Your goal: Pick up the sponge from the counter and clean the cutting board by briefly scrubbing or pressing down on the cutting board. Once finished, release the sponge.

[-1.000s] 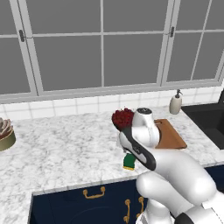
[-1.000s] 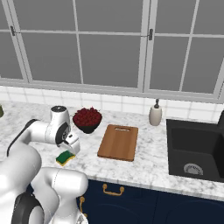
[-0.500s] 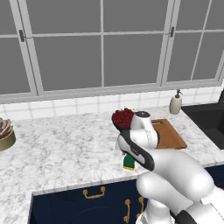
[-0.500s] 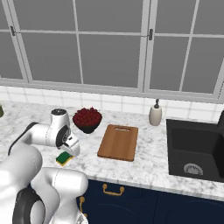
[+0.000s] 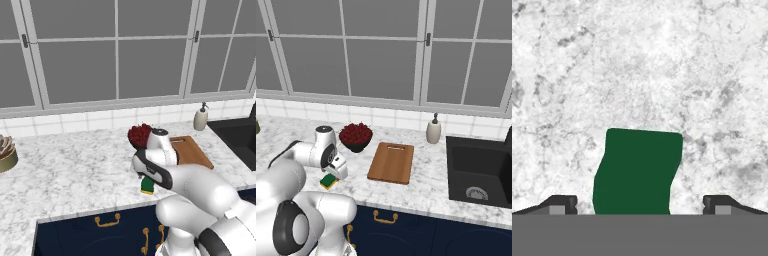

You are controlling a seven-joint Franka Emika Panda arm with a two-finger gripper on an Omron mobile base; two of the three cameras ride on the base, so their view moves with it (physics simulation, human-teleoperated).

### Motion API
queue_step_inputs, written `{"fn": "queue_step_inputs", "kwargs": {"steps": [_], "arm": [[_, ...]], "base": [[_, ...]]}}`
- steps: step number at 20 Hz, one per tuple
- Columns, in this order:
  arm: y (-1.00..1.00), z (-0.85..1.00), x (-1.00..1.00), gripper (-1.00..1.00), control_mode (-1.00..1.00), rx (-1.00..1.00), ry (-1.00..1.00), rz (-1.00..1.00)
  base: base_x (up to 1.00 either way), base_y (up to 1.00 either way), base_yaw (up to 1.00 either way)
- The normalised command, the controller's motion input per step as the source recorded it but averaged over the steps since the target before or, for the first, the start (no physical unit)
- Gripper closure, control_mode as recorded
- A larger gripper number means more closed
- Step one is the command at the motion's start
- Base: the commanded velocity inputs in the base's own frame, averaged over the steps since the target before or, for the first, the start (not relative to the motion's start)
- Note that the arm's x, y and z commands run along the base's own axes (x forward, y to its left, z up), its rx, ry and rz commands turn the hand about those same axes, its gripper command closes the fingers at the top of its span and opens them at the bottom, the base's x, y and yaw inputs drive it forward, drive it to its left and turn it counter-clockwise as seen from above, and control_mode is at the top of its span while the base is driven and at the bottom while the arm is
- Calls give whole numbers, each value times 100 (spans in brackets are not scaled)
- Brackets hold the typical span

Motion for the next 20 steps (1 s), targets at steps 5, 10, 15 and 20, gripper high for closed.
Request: {"fn": "queue_step_inputs", "kwargs": {"steps": [5,10,15,20], "arm": [[0,-21,0,-100,-100,0,0,0],[0,-21,0,-100,-100,0,0,0],[0,-19,0,-100,-100,0,0,0],[0,-14,0,-100,-100,0,0,0]], "base": [[0,0,0],[0,0,0],[0,0,0],[0,0,0]]}}
